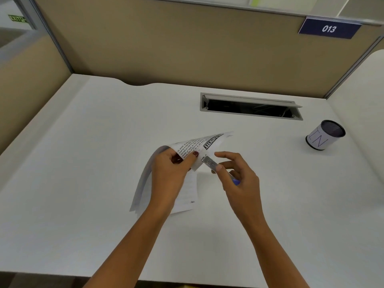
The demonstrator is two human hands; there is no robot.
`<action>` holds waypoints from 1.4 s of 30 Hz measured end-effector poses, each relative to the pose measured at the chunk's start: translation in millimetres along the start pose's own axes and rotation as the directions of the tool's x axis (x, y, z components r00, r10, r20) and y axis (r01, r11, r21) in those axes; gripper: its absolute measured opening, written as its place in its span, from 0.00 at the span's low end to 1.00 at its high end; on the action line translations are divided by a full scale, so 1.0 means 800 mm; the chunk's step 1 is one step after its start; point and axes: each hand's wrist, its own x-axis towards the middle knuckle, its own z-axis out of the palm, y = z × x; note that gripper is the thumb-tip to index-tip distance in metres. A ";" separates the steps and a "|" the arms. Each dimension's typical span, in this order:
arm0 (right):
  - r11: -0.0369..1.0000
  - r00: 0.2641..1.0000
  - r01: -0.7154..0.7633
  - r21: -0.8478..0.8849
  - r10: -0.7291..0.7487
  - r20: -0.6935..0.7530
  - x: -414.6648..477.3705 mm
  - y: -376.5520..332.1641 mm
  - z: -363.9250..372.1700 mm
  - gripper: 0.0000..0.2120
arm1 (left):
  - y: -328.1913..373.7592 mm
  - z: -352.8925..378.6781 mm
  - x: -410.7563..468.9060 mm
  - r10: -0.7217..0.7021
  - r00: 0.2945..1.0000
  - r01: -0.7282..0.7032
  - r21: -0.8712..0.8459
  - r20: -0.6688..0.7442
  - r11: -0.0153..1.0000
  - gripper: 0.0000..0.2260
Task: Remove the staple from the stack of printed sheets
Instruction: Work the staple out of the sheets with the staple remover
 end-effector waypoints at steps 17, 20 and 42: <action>0.992 0.993 0.091 0.087 -0.084 -0.077 -0.009 -0.036 -0.005 0.07 | 0.023 -0.003 -0.022 0.088 0.996 -0.087 -0.044 0.033 0.995 0.08; 0.993 0.995 0.080 0.087 -0.074 -0.068 -0.010 -0.038 -0.006 0.07 | 0.024 -0.004 -0.025 0.094 0.995 -0.093 -0.034 0.029 0.995 0.08; 0.997 0.998 0.046 0.069 -0.048 0.039 0.011 -0.064 -0.023 0.04 | 0.051 -0.010 -0.029 0.123 0.992 -0.123 0.050 0.002 0.991 0.02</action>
